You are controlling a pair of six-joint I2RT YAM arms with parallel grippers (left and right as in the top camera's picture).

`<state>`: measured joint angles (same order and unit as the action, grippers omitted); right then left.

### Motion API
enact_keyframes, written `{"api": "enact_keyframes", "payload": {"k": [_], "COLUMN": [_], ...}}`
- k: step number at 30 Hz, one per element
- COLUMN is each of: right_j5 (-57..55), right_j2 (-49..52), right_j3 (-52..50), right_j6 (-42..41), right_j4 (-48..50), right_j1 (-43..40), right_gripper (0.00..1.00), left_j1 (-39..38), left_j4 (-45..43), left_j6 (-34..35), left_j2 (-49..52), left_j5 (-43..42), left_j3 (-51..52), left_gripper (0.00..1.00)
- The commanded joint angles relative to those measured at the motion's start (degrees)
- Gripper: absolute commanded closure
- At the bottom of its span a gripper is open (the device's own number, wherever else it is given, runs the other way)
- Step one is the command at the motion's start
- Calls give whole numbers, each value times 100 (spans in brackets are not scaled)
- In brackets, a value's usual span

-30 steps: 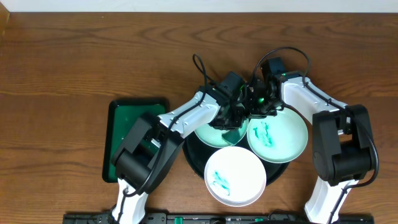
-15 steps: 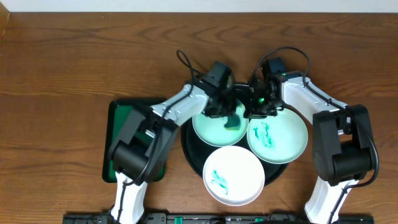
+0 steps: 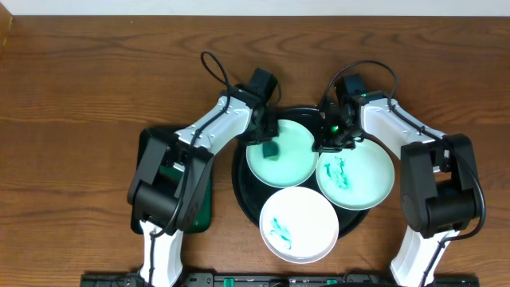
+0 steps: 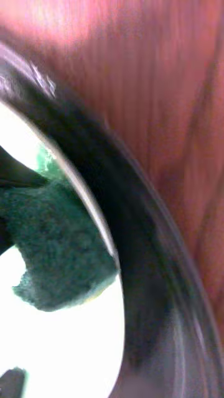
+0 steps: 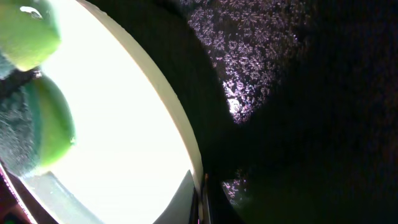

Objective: Clean dirty plates on tray and stack at the side
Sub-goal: 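Scrub the plate surface with the sponge in the left gripper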

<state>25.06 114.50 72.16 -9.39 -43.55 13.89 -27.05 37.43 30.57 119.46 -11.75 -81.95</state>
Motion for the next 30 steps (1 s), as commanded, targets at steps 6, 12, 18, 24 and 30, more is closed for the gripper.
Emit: {"api": "enact_keyframes", "payload": {"k": [6,12,18,24,30], "right_j5": [44,44,44,44,44], "right_j2": [81,81,81,81,81], "right_j3": [-26,-26,-26,-26,-26], "right_j6": [44,44,44,46,46], "right_j4": [-94,-55,-39,-61,-66], "right_j1": [35,35,35,35,35], "right_gripper": [99,99,99,99,99], "left_j1": [345,271,-170,-754,-1045], "left_j4": [986,1375,1082,448,22], "left_j6": [-46,-710,-1351,-1552,-1480], "left_j2": [518,518,518,518,518], "left_j5": [2743,1784,413,-774,-1255], "left_j3": [328,328,328,328,328], "left_gripper": [93,93,93,93,93]}}
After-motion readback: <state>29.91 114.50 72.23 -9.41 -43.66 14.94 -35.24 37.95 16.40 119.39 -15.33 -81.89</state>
